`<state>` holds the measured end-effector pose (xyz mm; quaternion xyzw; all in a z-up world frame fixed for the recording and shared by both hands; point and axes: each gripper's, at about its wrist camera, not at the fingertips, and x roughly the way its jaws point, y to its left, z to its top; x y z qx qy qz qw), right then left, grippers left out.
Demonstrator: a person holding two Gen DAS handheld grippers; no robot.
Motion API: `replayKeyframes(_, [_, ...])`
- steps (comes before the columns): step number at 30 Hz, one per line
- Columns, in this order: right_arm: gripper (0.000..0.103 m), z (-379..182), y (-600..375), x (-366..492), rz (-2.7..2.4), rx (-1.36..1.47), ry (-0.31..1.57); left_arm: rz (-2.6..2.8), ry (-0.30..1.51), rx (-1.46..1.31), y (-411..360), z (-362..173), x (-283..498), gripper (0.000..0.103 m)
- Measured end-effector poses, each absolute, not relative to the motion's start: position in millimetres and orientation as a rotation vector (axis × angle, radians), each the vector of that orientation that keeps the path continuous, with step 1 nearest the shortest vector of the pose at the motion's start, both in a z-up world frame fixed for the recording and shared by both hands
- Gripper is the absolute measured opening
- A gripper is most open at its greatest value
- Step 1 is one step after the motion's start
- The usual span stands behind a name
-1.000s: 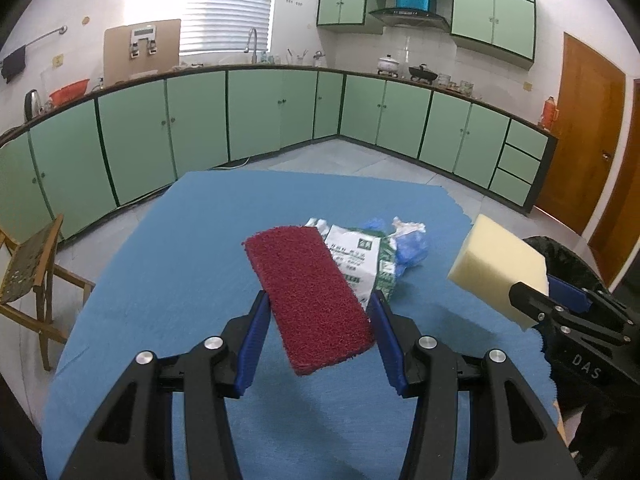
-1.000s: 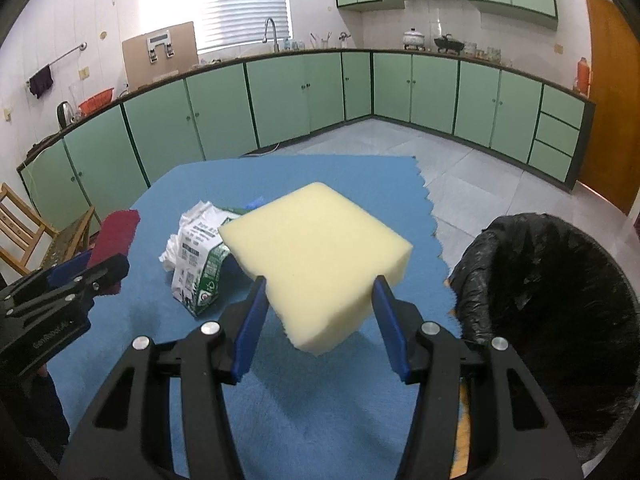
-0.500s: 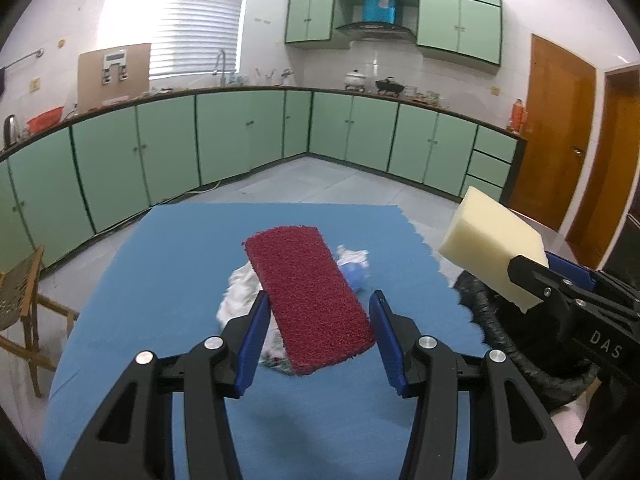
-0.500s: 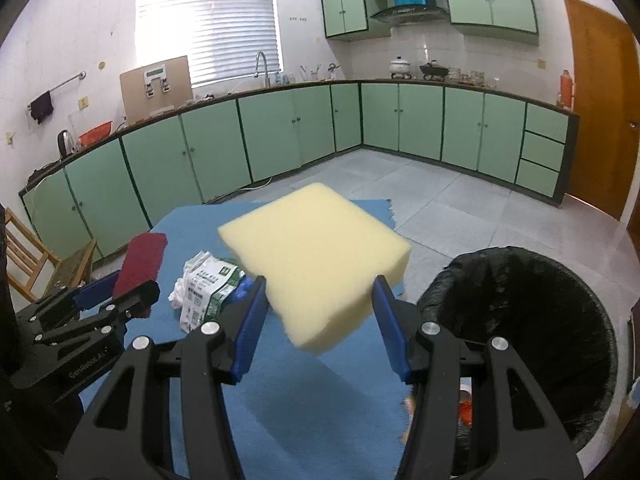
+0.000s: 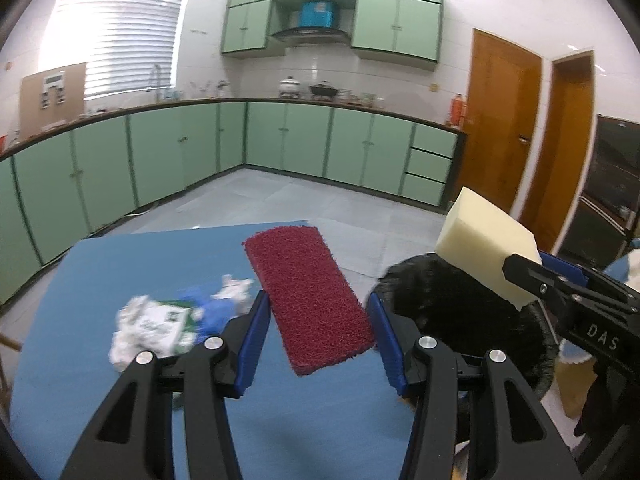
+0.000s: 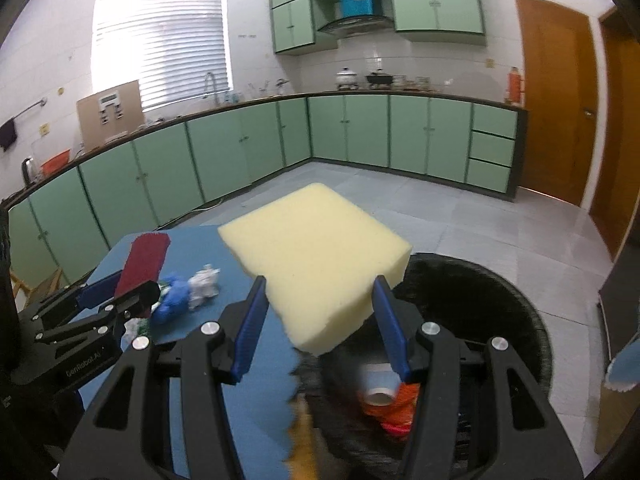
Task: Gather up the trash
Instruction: 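Carry pad and sponge over the bin and open both tools to drop them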
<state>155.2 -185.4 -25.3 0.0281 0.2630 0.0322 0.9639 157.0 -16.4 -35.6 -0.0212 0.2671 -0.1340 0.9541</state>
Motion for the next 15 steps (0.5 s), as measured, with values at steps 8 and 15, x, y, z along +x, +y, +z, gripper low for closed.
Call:
replayKeyframes(8, [0.051,-34.6,-242.5,153.6,-0.038,0.051,0.533,-0.383,0.536,-0.026,-79.5,-38.8,177.5,0.050])
replayKeyframes(15, [0.051,-59.3,-294.2,160.1,-0.116,0.081,0.551,-0.449,0.544,0.009,-141.7,-48.7,197.9,0.050])
